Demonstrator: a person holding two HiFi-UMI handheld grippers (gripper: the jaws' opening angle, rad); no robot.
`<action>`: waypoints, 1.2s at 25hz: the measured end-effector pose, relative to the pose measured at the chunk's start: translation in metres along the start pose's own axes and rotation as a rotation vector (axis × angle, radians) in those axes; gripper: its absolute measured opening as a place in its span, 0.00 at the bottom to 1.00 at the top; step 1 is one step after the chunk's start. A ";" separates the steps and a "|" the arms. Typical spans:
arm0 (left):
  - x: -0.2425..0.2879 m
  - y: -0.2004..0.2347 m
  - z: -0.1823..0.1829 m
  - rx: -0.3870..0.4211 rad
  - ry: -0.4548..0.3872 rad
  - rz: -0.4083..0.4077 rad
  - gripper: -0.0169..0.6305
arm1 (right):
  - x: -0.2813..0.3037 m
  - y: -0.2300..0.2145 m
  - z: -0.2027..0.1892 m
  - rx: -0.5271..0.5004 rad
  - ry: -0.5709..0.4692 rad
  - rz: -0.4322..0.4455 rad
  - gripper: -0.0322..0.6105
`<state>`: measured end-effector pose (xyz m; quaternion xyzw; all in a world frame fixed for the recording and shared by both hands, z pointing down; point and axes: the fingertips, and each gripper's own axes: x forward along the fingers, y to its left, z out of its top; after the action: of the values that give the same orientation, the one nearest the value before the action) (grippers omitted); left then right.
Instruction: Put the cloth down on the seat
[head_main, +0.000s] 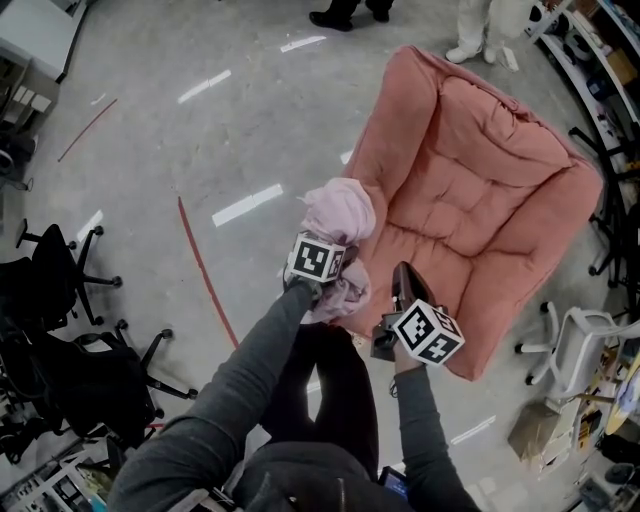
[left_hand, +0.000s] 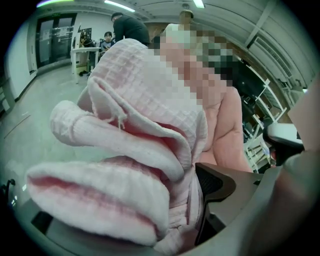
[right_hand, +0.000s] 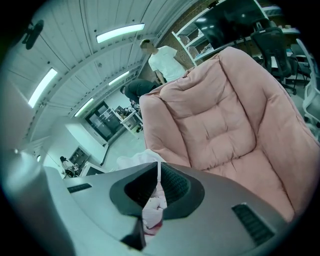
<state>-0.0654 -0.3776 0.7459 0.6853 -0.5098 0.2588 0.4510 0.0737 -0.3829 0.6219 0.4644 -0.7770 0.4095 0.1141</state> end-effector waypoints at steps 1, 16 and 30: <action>0.000 -0.001 0.000 -0.001 0.004 0.001 0.66 | -0.001 0.000 -0.001 0.003 -0.001 0.000 0.09; -0.022 -0.009 0.013 0.015 -0.069 0.017 0.74 | -0.023 0.011 0.005 -0.029 -0.037 0.016 0.09; -0.060 -0.026 0.000 0.017 -0.031 -0.072 0.79 | -0.040 0.033 0.009 -0.025 -0.072 0.054 0.09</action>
<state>-0.0614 -0.3475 0.6878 0.7110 -0.4896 0.2360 0.4461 0.0705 -0.3570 0.5761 0.4562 -0.7978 0.3857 0.0808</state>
